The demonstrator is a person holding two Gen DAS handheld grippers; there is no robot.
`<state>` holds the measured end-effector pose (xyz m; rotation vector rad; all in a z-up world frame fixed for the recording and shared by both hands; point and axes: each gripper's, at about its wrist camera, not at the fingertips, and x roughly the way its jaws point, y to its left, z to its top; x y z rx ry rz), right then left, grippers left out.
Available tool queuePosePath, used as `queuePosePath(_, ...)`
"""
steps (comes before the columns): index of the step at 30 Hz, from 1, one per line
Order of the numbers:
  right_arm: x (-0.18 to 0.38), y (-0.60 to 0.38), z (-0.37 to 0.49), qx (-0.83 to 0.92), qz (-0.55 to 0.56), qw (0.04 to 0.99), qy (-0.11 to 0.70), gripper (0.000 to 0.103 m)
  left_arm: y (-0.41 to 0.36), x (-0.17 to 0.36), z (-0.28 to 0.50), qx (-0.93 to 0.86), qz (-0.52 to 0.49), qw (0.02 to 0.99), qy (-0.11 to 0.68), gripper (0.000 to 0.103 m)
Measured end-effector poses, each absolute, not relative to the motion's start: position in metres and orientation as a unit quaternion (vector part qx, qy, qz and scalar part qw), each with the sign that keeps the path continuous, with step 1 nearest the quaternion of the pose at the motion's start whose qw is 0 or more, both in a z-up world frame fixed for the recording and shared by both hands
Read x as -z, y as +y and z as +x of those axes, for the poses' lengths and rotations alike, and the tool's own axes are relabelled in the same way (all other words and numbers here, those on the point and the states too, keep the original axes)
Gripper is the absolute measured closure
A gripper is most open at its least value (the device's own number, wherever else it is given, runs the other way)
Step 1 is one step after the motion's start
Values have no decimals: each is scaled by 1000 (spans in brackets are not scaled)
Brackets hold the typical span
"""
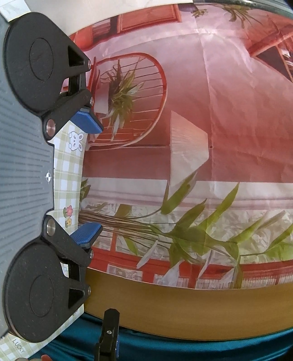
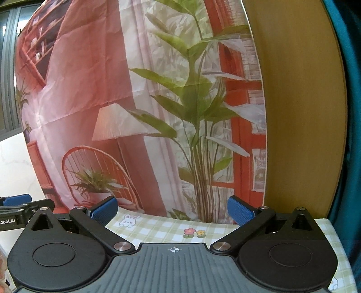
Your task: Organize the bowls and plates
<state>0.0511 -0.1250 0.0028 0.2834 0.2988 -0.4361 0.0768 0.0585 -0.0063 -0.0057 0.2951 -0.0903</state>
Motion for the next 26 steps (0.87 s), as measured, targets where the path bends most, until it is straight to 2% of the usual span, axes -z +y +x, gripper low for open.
queuePosePath(26, -6, -126, 48, 220, 140, 955, 143, 0, 61, 4, 77, 39, 0, 988, 146, 15)
